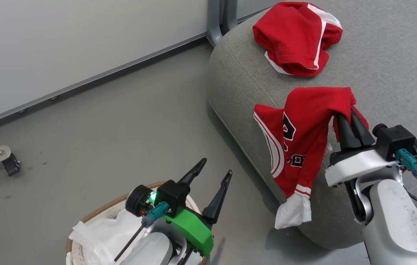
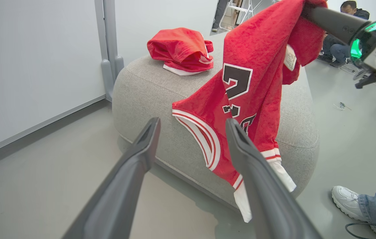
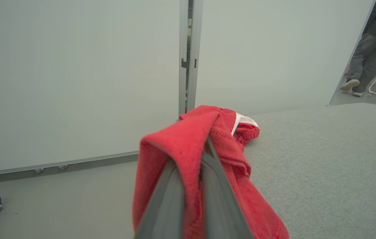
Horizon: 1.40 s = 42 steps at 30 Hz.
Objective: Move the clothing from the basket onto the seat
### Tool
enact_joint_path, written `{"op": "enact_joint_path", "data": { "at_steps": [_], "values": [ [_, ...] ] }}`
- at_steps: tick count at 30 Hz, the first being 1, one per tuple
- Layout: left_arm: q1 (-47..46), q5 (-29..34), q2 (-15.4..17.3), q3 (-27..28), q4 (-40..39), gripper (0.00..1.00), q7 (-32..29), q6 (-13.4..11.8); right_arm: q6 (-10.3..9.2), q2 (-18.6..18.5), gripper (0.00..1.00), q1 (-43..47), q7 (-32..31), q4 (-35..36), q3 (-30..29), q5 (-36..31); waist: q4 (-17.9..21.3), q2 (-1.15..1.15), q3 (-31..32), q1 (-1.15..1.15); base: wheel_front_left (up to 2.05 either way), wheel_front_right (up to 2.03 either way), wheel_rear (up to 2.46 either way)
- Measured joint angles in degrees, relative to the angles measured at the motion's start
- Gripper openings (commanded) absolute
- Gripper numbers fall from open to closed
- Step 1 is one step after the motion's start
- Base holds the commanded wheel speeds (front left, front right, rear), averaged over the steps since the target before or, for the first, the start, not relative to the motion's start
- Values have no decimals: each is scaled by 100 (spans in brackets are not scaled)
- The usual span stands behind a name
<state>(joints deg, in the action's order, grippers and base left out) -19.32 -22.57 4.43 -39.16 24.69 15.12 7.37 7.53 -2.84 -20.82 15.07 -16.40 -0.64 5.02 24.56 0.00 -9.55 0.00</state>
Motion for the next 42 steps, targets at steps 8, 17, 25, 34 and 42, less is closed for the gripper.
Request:
{"op": "enact_joint_path", "data": {
  "at_steps": [8,17,25,34,42],
  "values": [
    [-26,70,56,-44,-60,100,0,0,0,-312,0,-1037,0,133,-303,-458,-161,0,-223,0,0,0,0],
    [-320,423,170,-91,-260,100,0,1,0,-1383,0,-3197,1,-679,-326,-338,-373,0,-718,0,0,0,0],
    [-566,612,260,-62,-363,100,0,-10,0,-2426,0,-4813,-435,-1188,-498,-379,-629,0,-1263,1,0,0,0],
    [-867,778,333,-33,-468,100,0,-32,0,-3193,0,-5369,-474,-2045,-1087,-783,-926,0,-1972,1,0,0,0],
    [-950,834,477,-18,-560,100,-55,-132,0,-2684,0,-4976,-62,-3182,-1699,-864,-1125,0,-2501,1,0,0,0]
  ]
}}
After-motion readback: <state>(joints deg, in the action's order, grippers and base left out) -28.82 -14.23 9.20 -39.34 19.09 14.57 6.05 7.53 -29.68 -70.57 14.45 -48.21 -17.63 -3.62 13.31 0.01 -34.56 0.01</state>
